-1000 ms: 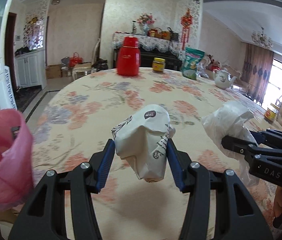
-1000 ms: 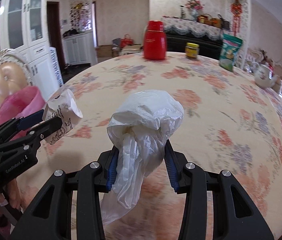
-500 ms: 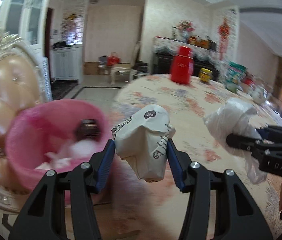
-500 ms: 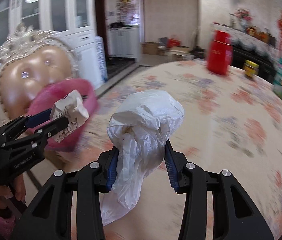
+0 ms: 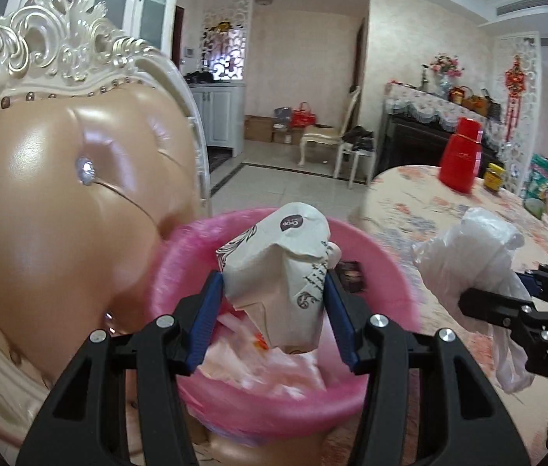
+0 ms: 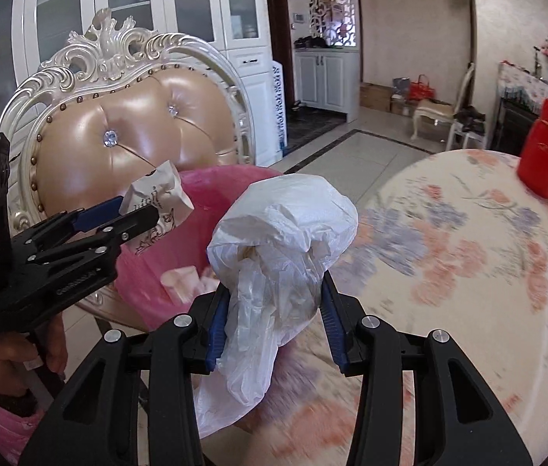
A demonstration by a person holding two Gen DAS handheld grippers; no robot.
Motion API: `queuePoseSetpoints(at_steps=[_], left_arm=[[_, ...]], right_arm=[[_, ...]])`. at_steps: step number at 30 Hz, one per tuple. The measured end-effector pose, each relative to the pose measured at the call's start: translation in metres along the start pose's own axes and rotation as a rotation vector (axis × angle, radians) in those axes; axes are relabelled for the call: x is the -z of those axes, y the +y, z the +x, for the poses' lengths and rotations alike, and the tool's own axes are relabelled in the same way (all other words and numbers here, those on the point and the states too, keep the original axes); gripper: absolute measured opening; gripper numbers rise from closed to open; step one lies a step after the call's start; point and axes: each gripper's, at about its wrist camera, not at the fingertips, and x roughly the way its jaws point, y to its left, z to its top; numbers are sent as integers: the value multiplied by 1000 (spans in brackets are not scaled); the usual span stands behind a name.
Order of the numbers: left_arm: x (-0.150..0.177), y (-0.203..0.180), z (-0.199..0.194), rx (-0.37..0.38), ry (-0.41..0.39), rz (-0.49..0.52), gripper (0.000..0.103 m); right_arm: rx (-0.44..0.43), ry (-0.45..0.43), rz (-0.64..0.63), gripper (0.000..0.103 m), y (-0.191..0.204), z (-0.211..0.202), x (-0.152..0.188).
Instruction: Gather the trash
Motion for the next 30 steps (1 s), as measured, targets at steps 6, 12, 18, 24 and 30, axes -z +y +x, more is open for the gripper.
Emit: queuePoseSetpoints(at_steps=[6, 12, 18, 24, 30], left_arm=[[-9, 9, 21, -36, 1, -6, 51], [-9, 15, 27, -62, -2, -22, 63], [-6, 22, 10, -120, -56, -27, 89], [3, 17, -19, -164, -119, -21, 98], [0, -1, -58, -152, -205, -13, 98]], right_arm=[[-25, 8, -4, 44, 10, 27, -12], [-42, -3, -27, 71, 15, 45, -16], [-32, -36, -23, 74, 9, 29, -12], [2, -101, 25, 78, -12, -14, -6], [13, -183, 31, 84, -16, -61, -6]])
